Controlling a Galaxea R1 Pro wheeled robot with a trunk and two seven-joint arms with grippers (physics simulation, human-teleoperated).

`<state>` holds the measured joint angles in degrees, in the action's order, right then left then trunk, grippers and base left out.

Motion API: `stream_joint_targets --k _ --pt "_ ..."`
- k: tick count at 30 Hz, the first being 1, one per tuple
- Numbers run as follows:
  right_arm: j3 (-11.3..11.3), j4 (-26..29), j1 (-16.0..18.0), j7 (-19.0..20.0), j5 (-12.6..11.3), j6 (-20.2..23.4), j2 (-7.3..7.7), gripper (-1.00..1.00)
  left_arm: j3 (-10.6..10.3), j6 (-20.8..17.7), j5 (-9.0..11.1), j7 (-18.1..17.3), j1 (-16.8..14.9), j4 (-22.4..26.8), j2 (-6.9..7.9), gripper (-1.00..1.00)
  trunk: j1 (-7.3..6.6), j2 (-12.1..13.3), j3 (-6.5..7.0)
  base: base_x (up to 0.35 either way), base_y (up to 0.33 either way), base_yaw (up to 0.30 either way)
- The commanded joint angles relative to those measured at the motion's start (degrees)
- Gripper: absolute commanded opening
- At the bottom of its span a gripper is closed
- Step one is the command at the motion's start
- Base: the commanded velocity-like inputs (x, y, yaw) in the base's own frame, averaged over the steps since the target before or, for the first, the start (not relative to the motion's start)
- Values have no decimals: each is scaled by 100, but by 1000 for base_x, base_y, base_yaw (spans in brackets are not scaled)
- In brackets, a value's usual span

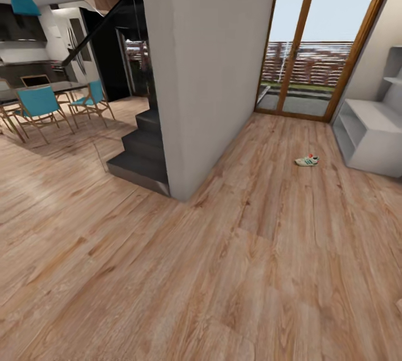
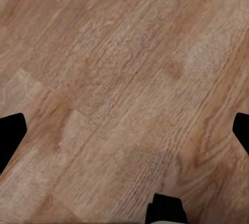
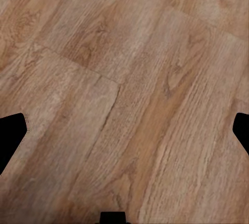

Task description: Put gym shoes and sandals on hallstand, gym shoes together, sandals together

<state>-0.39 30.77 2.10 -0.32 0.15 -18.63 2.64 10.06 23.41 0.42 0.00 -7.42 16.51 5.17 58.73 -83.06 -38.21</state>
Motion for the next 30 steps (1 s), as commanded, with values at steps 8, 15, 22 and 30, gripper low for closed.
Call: stream_joint_targets --k 8,15,22,30 --pt "-4 -1 1 -3 2 -17 0 100 -15 23 -69 -16 -5 -8 -21 100 0 -2 -4 0 0 279" --pt "-4 -1 1 -3 2 -17 0 100 -24 23 -77 -17 -5 -13 -39 100 0 -2 -4 0 0 279" --pt "-4 -1 1 -3 2 -17 0 100 -24 23 -77 -17 -5 -8 -41 100 0 -2 -4 0 0 279" --pt "-4 -1 1 -3 2 -17 0 100 -23 23 -77 -17 -5 -7 -29 100 0 -2 -4 0 0 278"
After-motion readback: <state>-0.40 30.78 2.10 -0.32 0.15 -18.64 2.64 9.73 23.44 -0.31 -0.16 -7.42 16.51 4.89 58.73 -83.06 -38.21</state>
